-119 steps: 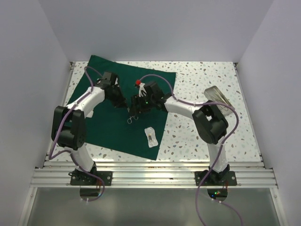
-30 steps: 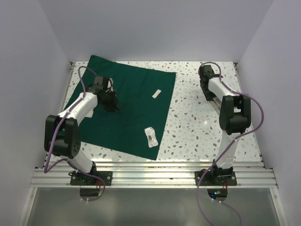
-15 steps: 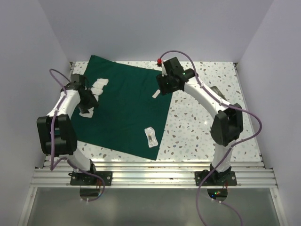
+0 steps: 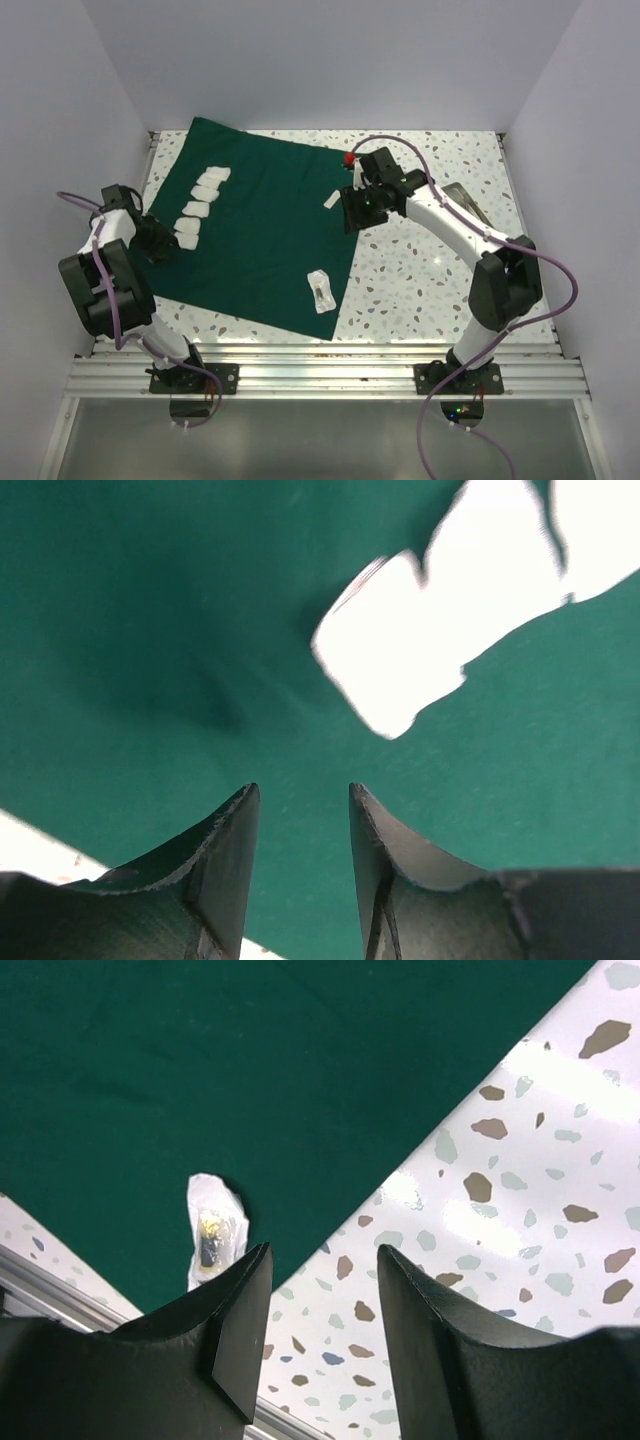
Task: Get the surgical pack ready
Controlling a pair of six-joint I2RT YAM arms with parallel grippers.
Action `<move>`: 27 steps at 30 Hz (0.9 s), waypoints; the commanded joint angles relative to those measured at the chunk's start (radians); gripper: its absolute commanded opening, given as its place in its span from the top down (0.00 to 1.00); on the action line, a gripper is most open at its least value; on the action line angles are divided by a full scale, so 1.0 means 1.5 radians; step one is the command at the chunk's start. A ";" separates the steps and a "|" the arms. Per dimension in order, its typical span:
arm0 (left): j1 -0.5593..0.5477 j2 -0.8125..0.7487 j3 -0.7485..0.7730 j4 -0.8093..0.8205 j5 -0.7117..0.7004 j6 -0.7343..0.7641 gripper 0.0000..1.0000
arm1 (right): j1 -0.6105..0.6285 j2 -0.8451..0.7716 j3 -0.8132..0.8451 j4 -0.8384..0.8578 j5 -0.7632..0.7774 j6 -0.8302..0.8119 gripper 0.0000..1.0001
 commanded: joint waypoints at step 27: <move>0.021 0.111 0.090 0.105 0.039 0.097 0.64 | 0.000 -0.058 -0.043 0.017 -0.061 0.000 0.51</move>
